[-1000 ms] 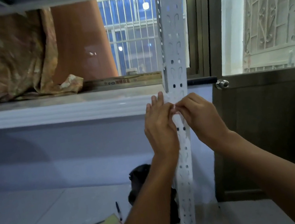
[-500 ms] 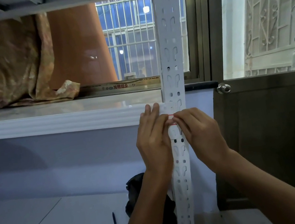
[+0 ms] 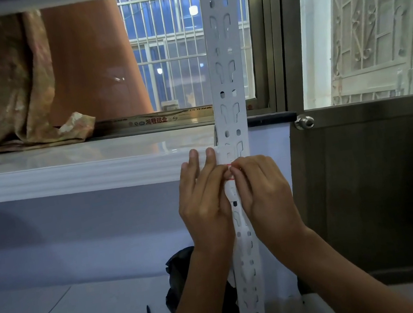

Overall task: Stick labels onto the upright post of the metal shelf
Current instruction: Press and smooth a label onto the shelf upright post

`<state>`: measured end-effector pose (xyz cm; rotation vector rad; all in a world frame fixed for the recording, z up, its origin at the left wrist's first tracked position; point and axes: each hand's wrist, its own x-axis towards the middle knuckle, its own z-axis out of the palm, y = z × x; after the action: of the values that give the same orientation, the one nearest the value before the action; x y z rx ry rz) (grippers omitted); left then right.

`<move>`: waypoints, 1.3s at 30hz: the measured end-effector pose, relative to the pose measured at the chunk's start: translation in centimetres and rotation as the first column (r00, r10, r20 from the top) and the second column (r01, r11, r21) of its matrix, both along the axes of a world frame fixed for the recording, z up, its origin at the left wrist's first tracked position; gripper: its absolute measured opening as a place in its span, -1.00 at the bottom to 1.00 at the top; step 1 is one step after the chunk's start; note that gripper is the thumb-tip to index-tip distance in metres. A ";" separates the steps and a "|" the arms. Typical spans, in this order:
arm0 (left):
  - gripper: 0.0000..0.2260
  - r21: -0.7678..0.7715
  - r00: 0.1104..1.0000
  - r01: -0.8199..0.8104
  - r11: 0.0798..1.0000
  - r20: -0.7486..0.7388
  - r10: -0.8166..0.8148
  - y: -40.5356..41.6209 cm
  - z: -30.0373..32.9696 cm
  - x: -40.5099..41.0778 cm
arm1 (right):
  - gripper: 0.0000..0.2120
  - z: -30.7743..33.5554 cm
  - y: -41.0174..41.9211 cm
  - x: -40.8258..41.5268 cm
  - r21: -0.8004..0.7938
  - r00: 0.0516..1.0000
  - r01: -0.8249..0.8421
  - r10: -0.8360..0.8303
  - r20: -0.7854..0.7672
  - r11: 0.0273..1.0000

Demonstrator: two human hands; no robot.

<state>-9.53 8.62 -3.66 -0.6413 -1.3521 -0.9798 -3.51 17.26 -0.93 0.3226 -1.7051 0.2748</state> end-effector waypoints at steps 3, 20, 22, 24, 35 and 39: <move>-0.84 0.013 1.000 0.019 1.000 -0.004 -0.019 0.2 -0.2 -0.4 | -0.85 -0.5 -0.2 -0.6 -0.015 0.999 0.000 0.000 -0.039 1.000; -0.81 0.013 0.996 -0.060 0.998 -0.059 0.060 0.5 -0.3 -1.4 | -0.85 -2.0 -0.3 -2.3 -0.098 0.991 0.013 -0.026 -0.135 0.995; -0.85 -0.003 0.996 -0.078 0.997 -0.048 0.077 0.4 -0.2 -1.4 | -0.83 -1.8 -0.3 -2.1 -0.094 0.986 0.024 -0.039 -0.163 0.995; -0.85 -0.008 0.995 -0.088 0.996 -0.046 0.088 0.3 -0.1 -1.3 | -0.84 -1.7 -0.1 -2.1 -0.051 0.983 0.038 -0.046 -0.176 0.998; -0.82 0.038 0.996 -0.082 0.996 -0.040 0.083 0.7 0.0 -1.2 | -0.69 -1.2 -0.3 -1.3 0.020 0.993 0.029 -0.027 -0.117 0.999; -0.74 0.034 0.996 -0.078 0.996 -0.033 0.079 0.8 0.4 -0.6 | -0.84 -1.3 -0.9 -1.3 -0.202 1.000 -0.027 0.027 -0.001 0.979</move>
<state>-10.14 9.44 -3.23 -0.5738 -1.3185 -0.9222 -4.85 16.33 -2.19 0.1955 -1.6592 0.4643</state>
